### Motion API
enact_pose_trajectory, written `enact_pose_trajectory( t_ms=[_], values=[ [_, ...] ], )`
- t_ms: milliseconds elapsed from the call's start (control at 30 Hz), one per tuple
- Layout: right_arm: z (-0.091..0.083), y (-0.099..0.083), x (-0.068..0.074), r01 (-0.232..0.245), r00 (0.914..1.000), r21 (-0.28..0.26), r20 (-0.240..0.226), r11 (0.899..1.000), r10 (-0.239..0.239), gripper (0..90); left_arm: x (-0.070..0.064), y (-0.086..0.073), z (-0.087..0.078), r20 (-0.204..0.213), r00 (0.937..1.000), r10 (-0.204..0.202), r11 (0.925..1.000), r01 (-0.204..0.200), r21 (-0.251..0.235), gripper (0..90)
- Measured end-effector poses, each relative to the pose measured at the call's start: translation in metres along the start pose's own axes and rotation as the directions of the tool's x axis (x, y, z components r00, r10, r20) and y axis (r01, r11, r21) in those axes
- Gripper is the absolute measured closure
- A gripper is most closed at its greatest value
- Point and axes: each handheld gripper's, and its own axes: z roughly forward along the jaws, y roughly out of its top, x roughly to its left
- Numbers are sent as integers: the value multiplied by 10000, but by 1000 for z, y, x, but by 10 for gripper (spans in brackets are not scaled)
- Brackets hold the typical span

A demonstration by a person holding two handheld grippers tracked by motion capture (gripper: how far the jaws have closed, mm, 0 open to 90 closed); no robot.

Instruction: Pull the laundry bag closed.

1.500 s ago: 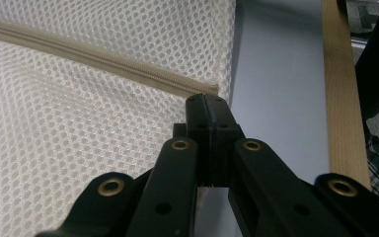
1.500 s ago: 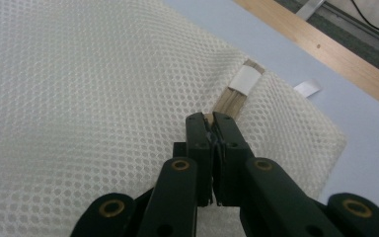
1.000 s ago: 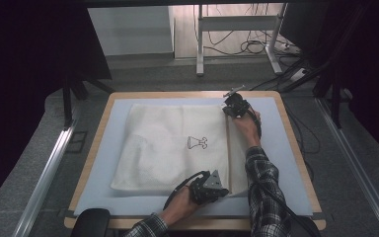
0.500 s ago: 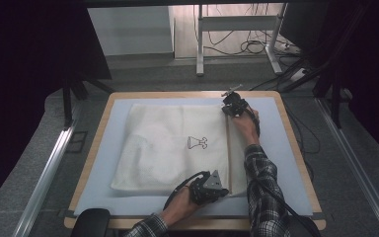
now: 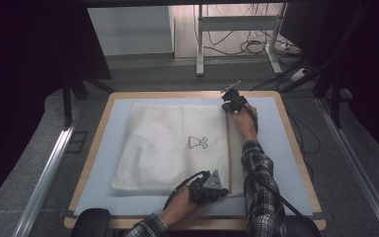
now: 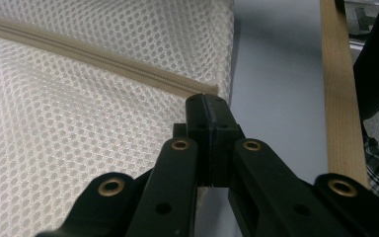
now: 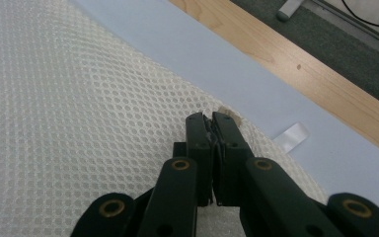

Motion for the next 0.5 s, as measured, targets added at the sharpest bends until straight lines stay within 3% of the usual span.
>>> enact_pose_trajectory(
  t_ms=[400, 500],
  values=[
    [-15, -14, 3, -321, 9995, -374, -90, 9988, 318, 792, -1, 0, 0, -204, 9997, -135, 9998, 133, -119, 865],
    [-24, -18, 4, -429, 9989, -635, -204, 9971, 417, 720, 1, 0, -1, -211, 9993, -302, 9994, 298, -178, 831]
  ],
)
